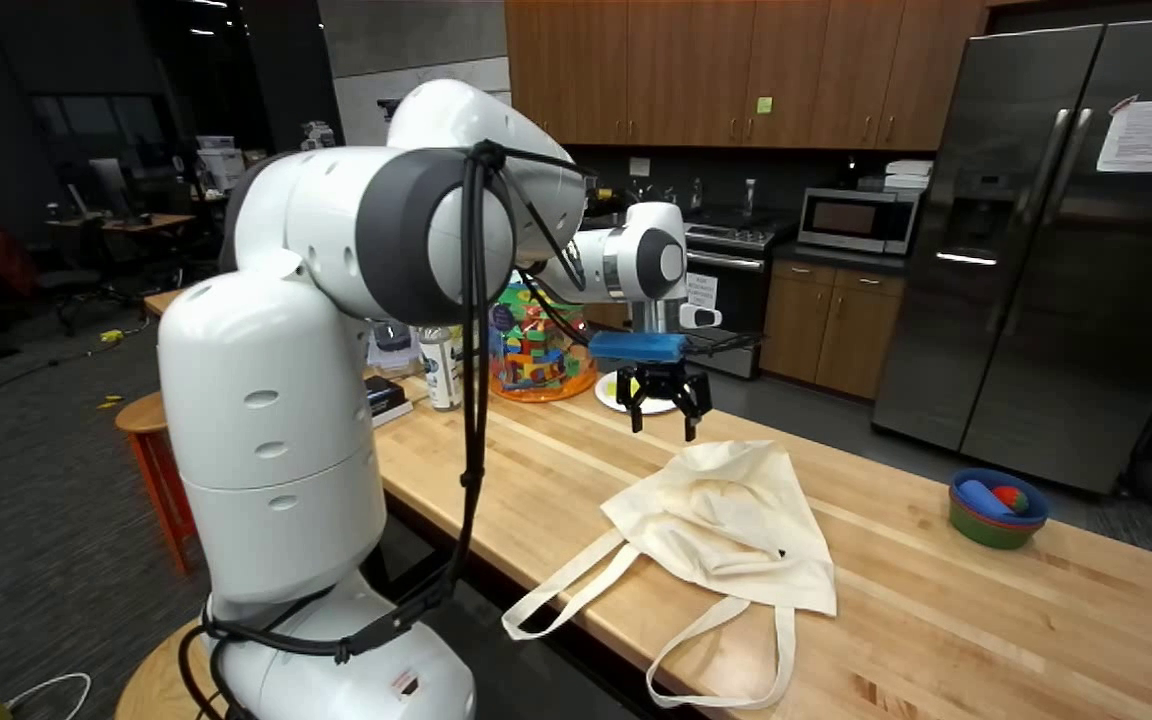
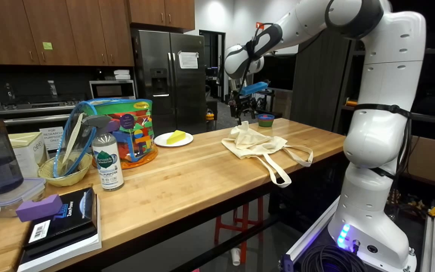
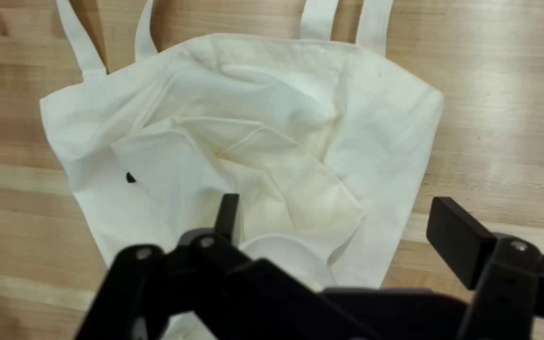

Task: Unfold the bag

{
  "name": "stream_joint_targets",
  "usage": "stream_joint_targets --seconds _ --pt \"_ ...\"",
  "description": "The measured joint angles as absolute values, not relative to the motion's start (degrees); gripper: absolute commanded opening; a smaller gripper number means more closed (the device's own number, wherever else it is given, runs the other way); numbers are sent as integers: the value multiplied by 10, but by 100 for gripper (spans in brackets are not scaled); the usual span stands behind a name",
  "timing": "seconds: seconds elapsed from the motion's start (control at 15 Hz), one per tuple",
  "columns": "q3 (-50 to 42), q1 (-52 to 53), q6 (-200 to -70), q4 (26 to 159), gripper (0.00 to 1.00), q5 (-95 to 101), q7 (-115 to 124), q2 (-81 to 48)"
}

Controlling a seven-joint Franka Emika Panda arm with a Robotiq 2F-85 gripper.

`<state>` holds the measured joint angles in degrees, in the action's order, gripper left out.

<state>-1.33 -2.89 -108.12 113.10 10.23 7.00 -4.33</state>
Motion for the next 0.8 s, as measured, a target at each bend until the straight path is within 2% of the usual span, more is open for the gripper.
stream_joint_targets --seconds 0.8 --pt "-17 -28 -1087 1109 100 114 70 -71"
